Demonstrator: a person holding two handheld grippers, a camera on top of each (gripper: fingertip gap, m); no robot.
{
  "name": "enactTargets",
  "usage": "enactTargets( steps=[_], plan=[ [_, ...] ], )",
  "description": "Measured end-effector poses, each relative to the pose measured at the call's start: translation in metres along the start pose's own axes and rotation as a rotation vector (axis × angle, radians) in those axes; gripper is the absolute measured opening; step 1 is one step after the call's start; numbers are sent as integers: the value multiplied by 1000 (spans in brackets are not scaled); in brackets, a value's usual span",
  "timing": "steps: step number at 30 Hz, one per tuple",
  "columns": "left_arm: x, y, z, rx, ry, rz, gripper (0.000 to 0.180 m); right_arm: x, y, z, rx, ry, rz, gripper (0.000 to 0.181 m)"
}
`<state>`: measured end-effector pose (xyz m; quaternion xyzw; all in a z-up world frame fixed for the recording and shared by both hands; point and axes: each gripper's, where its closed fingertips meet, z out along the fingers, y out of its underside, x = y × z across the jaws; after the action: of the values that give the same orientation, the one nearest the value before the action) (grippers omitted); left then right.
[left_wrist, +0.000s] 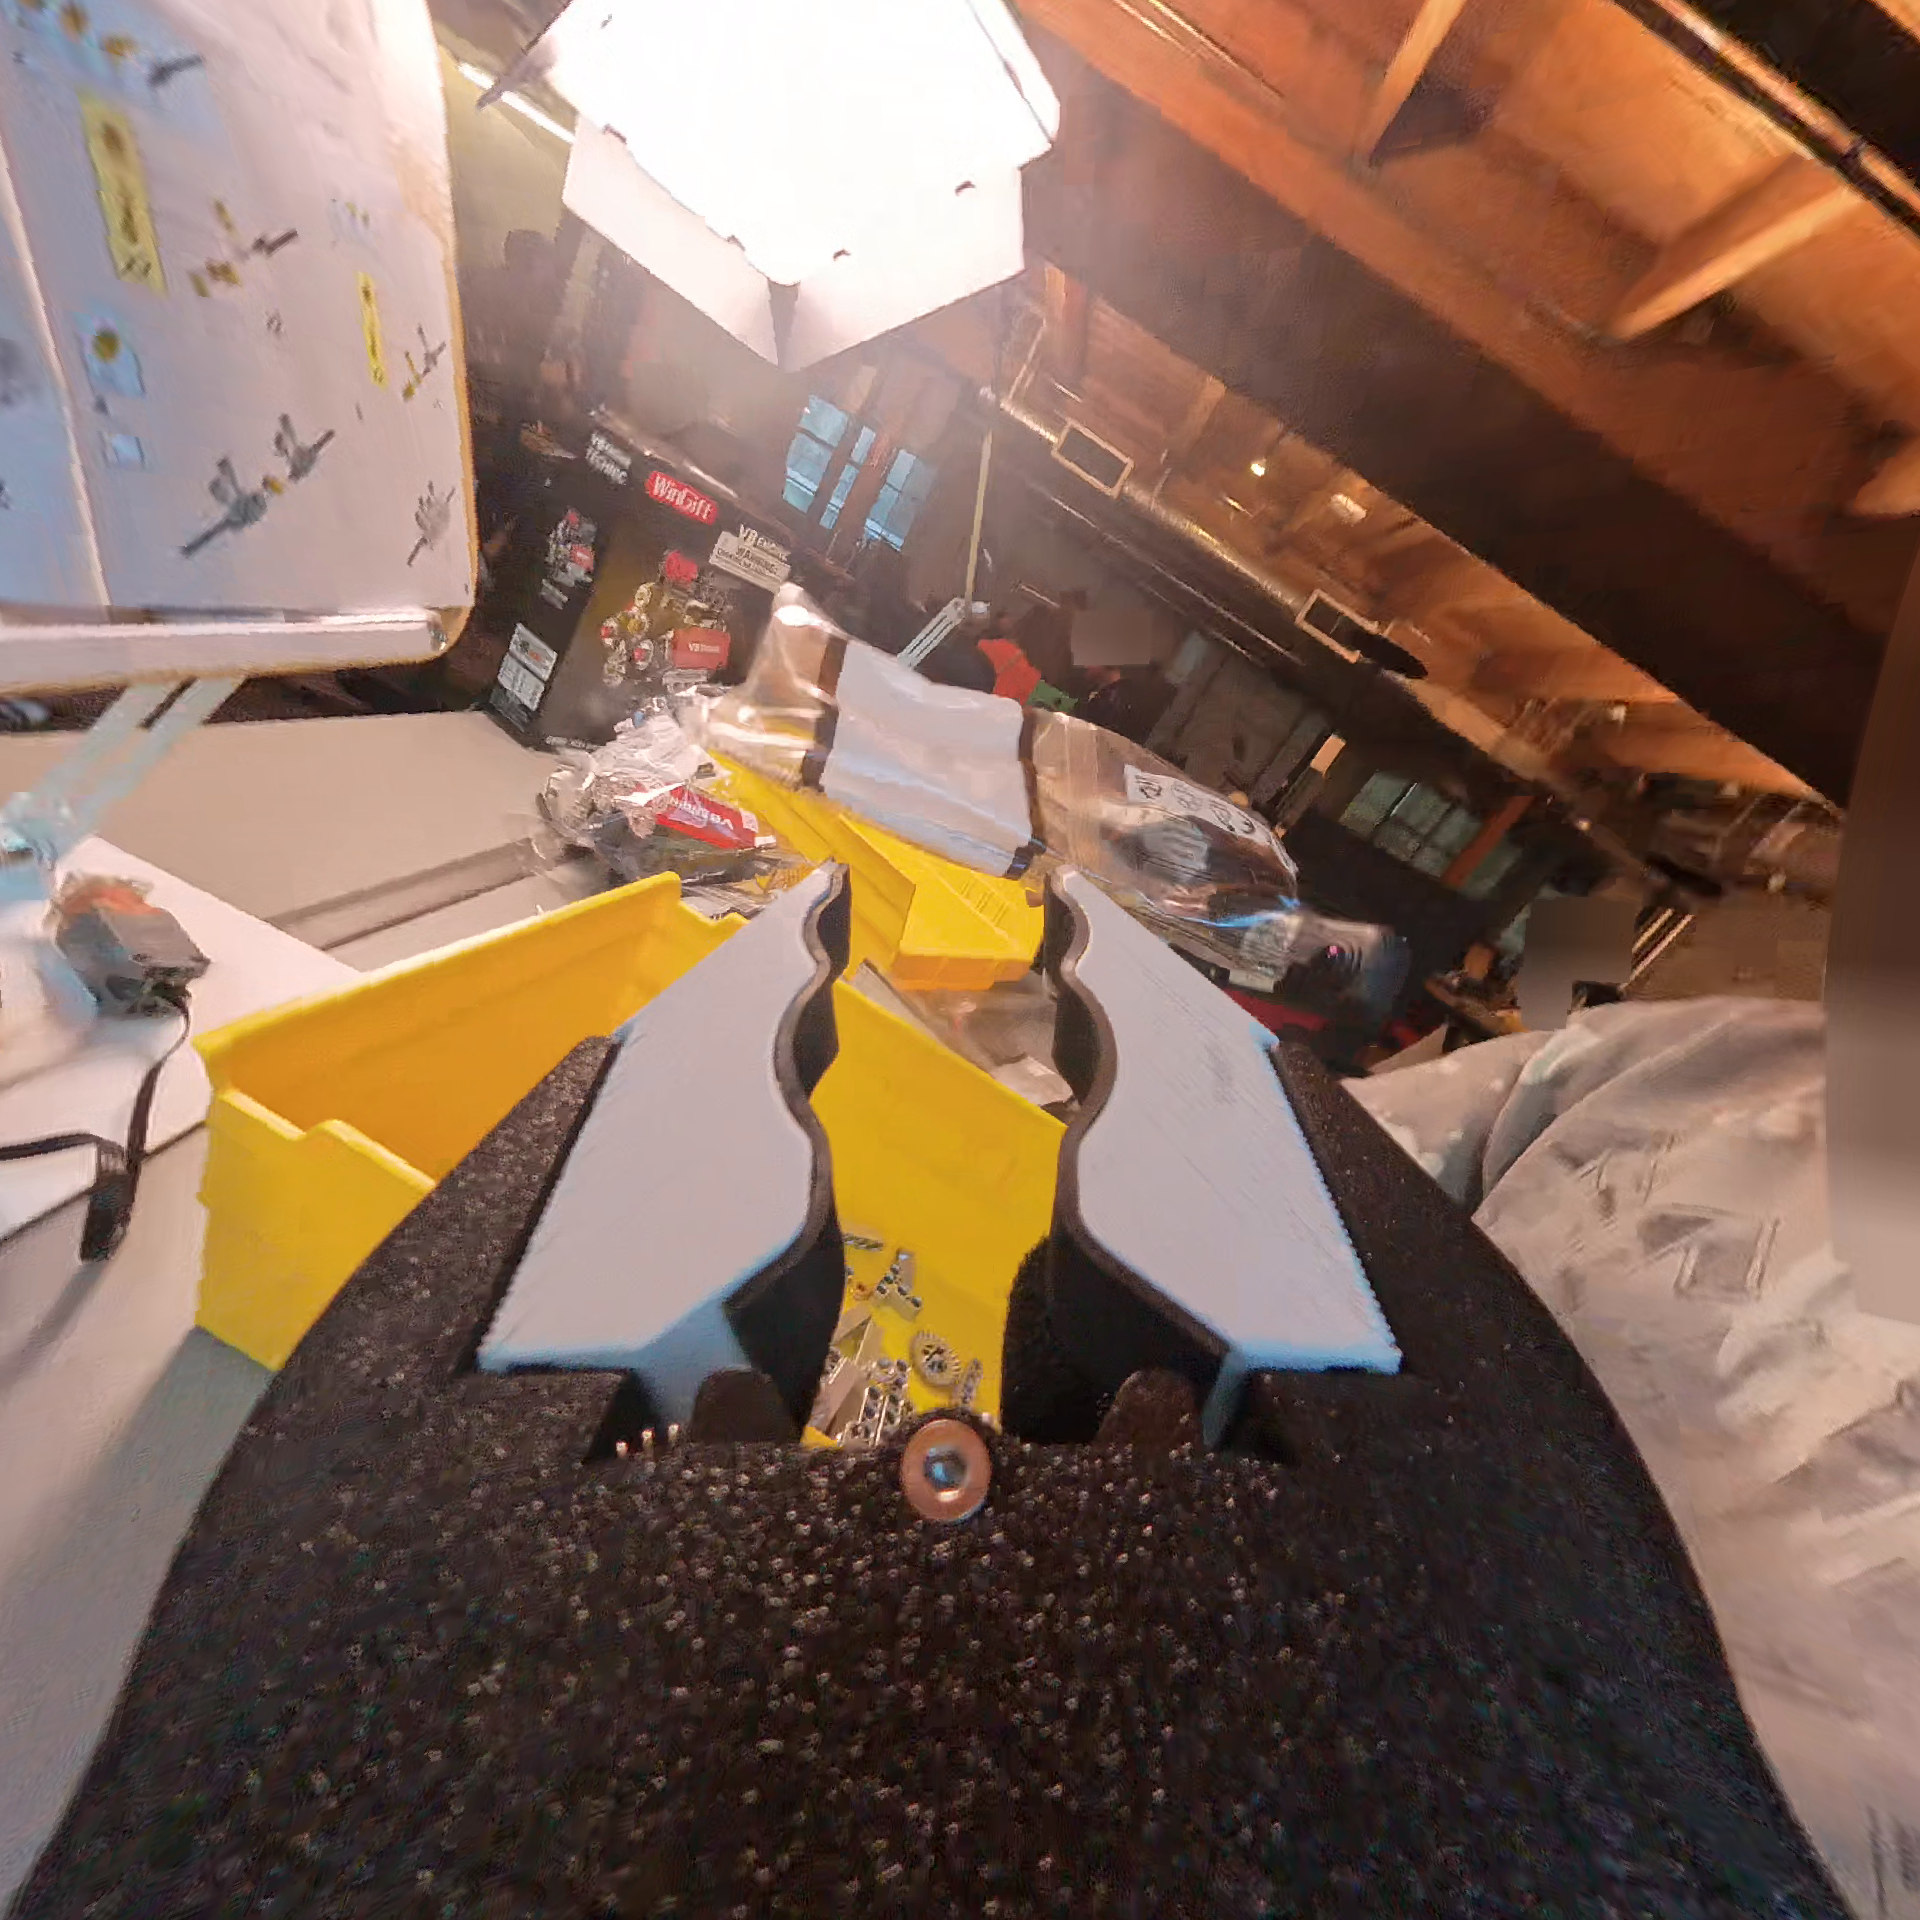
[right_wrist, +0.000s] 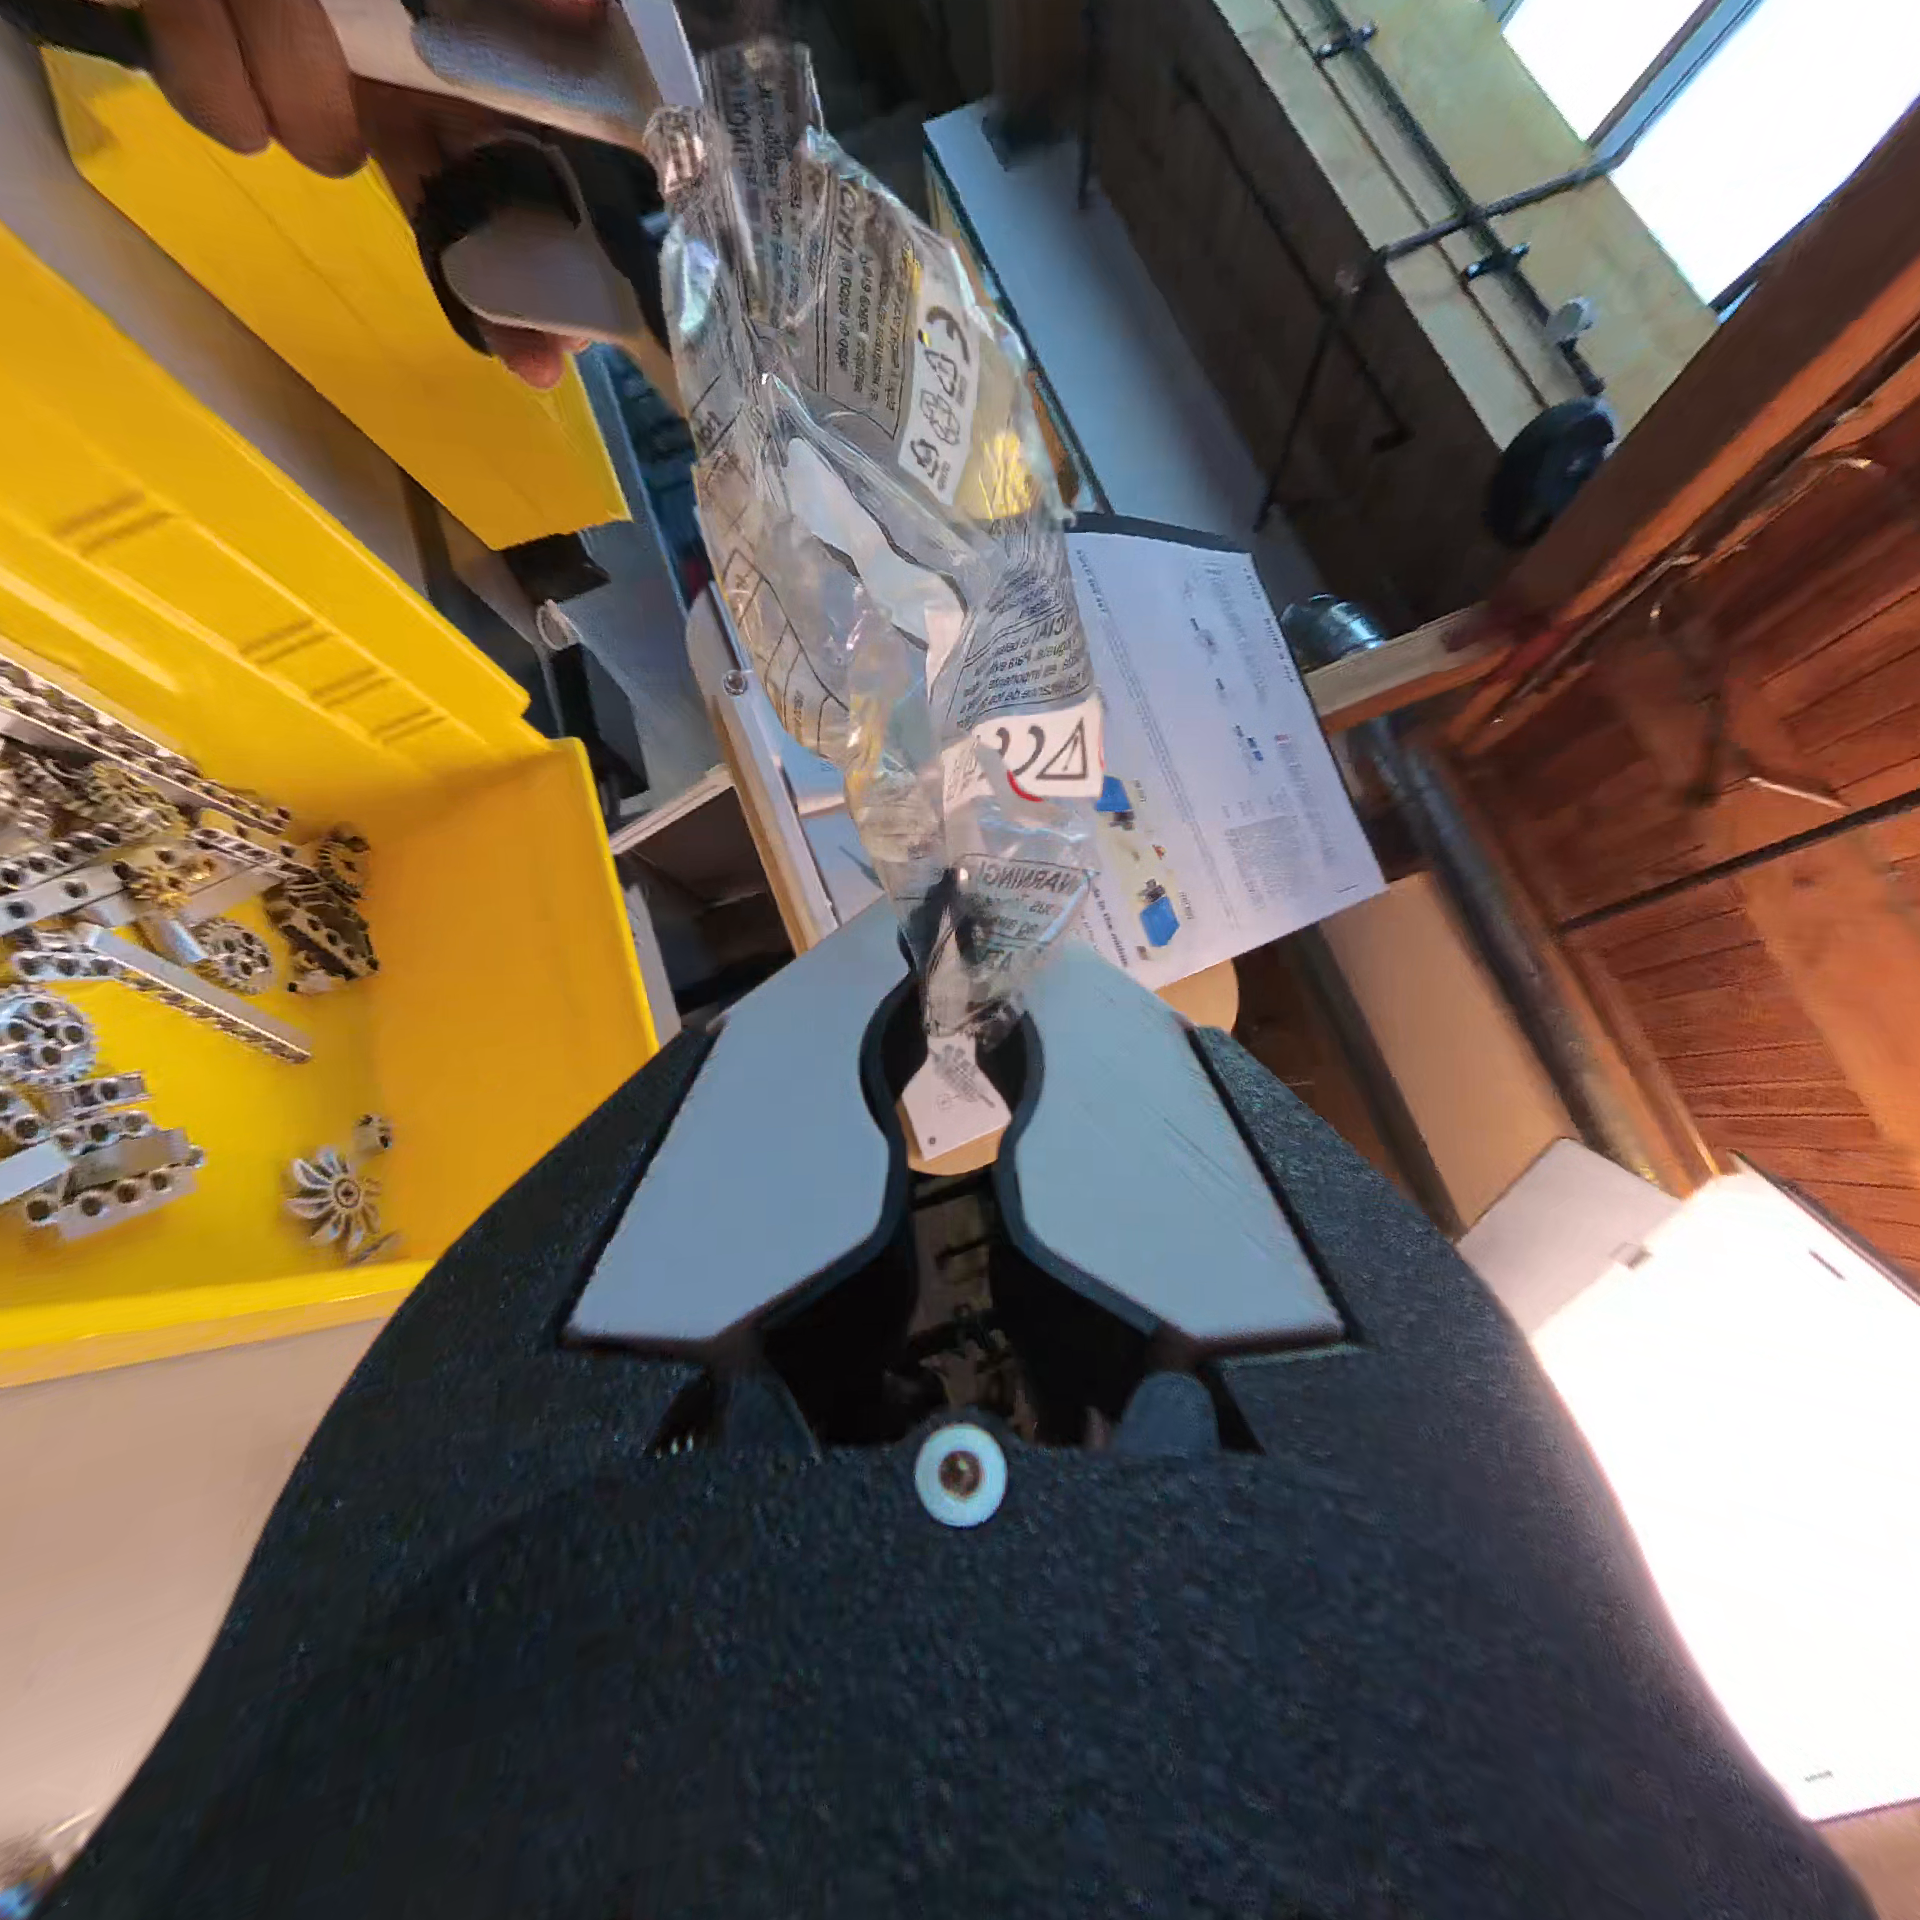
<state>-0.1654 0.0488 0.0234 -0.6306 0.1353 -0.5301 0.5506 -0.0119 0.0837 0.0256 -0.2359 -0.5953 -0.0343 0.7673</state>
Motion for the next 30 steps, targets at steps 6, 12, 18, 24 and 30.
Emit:
enactTargets(
  steps=[6, 12, 18, 24, 30],
  plan=[
    [9, 9, 25, 43, 139, -266, 50, -19, -13, 8, 10, 73, -115, 0],
    [15, 1, 25, 78, 102, -177, 15, -30, -15, 10, 19, 58, -102, 0],
    [39, -8, 11, 52, 122, 130, 1, -32, -9, 11, 31, 0, 15, 34],
    [52, -4, -2, -33, 130, 300, 0, -67, 0, -5, 73, -607, 857, 80],
    [62, 18, 11, -134, 197, 293, 0, -15, -21, -5, 292, -596, 1350, 68]
  ],
)
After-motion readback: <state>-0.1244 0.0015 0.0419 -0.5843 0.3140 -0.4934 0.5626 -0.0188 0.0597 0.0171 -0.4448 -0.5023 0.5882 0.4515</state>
